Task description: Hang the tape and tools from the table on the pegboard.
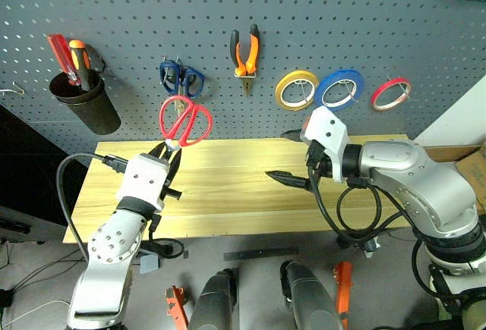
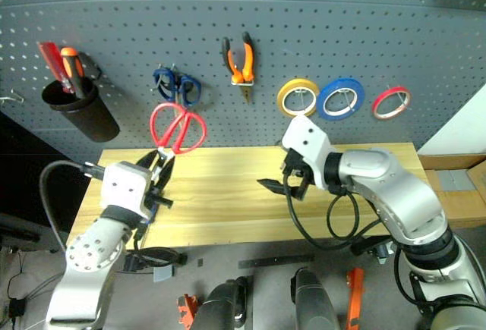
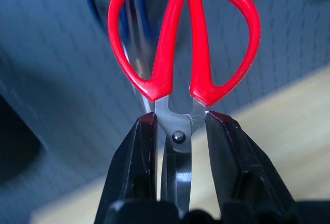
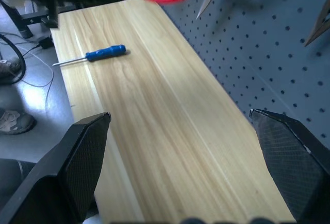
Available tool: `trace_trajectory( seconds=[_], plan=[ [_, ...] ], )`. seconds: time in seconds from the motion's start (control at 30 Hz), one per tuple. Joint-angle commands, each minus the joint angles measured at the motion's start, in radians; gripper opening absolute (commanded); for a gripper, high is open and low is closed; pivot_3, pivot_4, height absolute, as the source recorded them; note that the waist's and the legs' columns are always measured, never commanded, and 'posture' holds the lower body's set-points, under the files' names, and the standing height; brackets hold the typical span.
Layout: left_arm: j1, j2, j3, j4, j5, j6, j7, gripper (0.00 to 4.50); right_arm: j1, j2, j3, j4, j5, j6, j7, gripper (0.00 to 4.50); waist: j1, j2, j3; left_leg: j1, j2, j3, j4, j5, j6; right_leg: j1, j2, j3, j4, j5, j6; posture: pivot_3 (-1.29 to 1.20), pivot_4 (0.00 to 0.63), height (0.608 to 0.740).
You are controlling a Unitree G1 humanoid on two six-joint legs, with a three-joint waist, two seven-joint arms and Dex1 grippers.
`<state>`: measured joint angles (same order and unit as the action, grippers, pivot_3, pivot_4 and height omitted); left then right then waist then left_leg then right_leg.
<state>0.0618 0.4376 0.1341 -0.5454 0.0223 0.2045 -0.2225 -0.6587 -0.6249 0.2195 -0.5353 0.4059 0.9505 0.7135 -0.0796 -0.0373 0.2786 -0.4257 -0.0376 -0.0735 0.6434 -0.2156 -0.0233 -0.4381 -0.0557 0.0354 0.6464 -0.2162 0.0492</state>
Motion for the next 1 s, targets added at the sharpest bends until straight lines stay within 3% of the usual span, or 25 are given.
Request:
trace_trajectory(
  seconds=[0.03, 0.4, 0.73, 1.0],
  plan=[
    [-0.021, 0.007, 0.04, -0.052, 0.011, -0.036, 0.005, 1.07, -0.026, -0.011, -0.021, 0.007, -0.008, -0.047, 0.015, 4.5, 0.0, 0.0, 0.0, 0.0, 0.0, 0.0, 0.0, 0.0, 0.0, 0.0, 0.0, 0.0, 0.0, 0.0, 0.0, -0.08, 0.227, 0.74],
    [-0.252, -0.038, 0.025, 0.137, -0.005, 0.032, 0.027, 1.07, -0.122, 0.045, 0.013, 0.135, -0.072, -0.119, 0.001, 4.5, 0.002, 0.0, 0.0, 0.0, -0.001, 0.0, 0.001, 0.0, 0.0, 0.0, 0.002, -0.001, 0.001, 0.001, 0.002, -0.1, 0.236, 0.74],
    [-0.328, -0.04, -0.017, 0.294, 0.006, 0.032, 0.007, 1.07, -0.146, 0.074, 0.015, 0.153, -0.102, -0.126, -0.004, 4.5, 0.0, 0.0, 0.0, -0.001, -0.001, -0.001, 0.002, 0.0, 0.001, 0.0, 0.001, -0.001, 0.001, 0.002, 0.002, -0.12, 0.24, 0.74],
    [-0.232, -0.055, -0.007, 0.248, -0.011, 0.109, -0.003, 3.78, -0.107, 0.105, 0.024, 0.112, -0.093, -0.08, -0.019, 4.5, -0.004, 0.0, 0.0, -0.001, -0.001, -0.001, 0.001, 0.0, 0.001, -0.001, 0.001, 0.0, 0.002, 0.002, 0.002, -0.11, 0.251, 0.74]
  ],
)
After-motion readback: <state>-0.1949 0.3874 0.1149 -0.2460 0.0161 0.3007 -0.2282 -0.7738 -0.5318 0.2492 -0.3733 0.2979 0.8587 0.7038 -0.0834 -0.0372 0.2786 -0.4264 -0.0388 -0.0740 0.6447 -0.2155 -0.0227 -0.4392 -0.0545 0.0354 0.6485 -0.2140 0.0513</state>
